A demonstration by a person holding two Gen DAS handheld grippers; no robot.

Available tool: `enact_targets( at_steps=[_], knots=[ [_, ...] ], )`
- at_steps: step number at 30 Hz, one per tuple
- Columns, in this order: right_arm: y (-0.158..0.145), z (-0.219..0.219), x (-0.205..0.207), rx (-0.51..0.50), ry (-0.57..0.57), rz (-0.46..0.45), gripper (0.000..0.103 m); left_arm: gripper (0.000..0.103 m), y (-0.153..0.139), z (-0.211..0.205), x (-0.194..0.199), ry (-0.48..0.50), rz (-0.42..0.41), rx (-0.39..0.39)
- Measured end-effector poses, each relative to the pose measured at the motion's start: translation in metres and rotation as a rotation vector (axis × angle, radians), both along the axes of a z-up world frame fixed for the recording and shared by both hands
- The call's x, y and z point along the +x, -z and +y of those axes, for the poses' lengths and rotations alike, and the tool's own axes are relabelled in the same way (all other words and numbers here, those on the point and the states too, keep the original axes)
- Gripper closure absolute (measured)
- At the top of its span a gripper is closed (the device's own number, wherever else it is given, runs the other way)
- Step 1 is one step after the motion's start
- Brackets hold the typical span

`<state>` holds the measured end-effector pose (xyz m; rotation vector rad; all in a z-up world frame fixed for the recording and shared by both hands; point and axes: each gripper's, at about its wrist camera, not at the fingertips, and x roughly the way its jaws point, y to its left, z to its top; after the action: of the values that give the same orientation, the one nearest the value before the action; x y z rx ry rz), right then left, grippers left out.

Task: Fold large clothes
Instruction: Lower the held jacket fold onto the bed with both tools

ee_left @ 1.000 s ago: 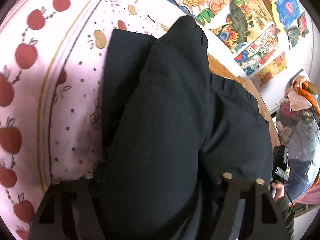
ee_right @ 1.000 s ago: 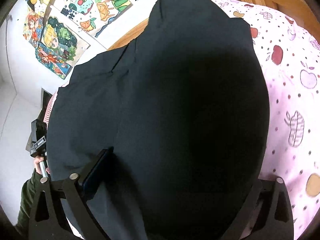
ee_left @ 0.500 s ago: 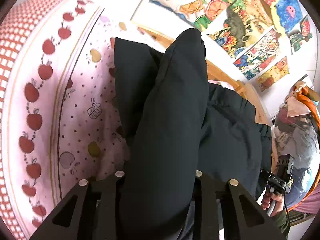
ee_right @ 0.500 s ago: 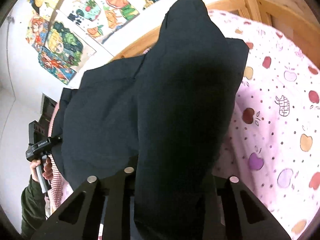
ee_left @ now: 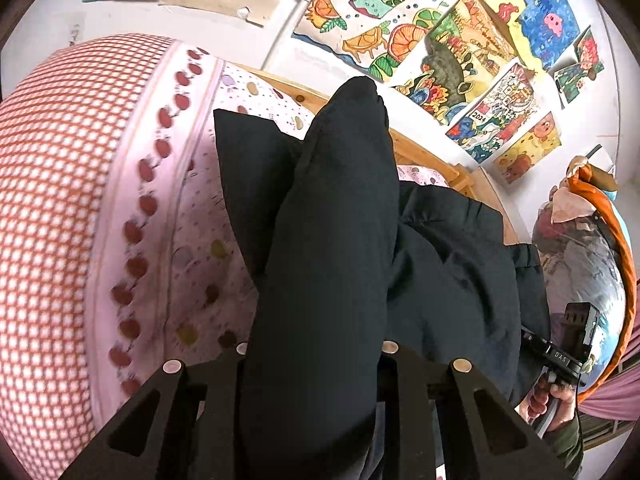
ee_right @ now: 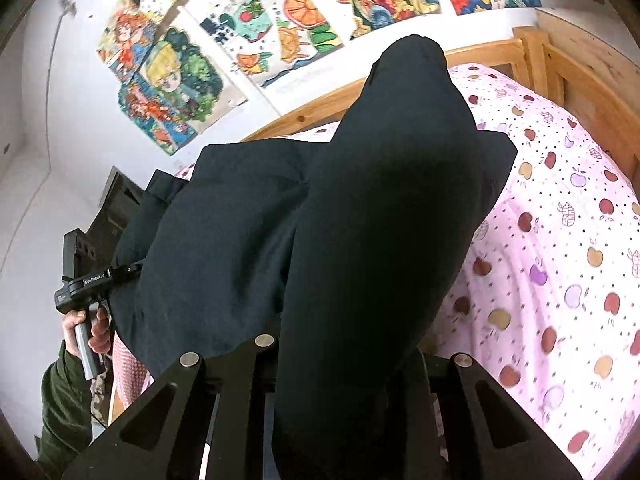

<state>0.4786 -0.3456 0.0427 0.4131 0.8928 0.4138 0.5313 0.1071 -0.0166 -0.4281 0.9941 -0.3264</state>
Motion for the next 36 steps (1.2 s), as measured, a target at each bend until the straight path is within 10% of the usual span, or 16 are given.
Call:
enact_targets(
  at_steps=[24,36],
  knots=[
    [0.014,0.04,-0.03,-0.16,-0.009,0.038,0.081,0.077,0.04,0.031,-0.053,-0.053,-0.004,0.086],
    [0.027,0.038,-0.037,-0.273,0.105,0.025,0.05,0.035,0.037,0.011,-0.063,-0.123,-0.081,0.325]
  ],
)
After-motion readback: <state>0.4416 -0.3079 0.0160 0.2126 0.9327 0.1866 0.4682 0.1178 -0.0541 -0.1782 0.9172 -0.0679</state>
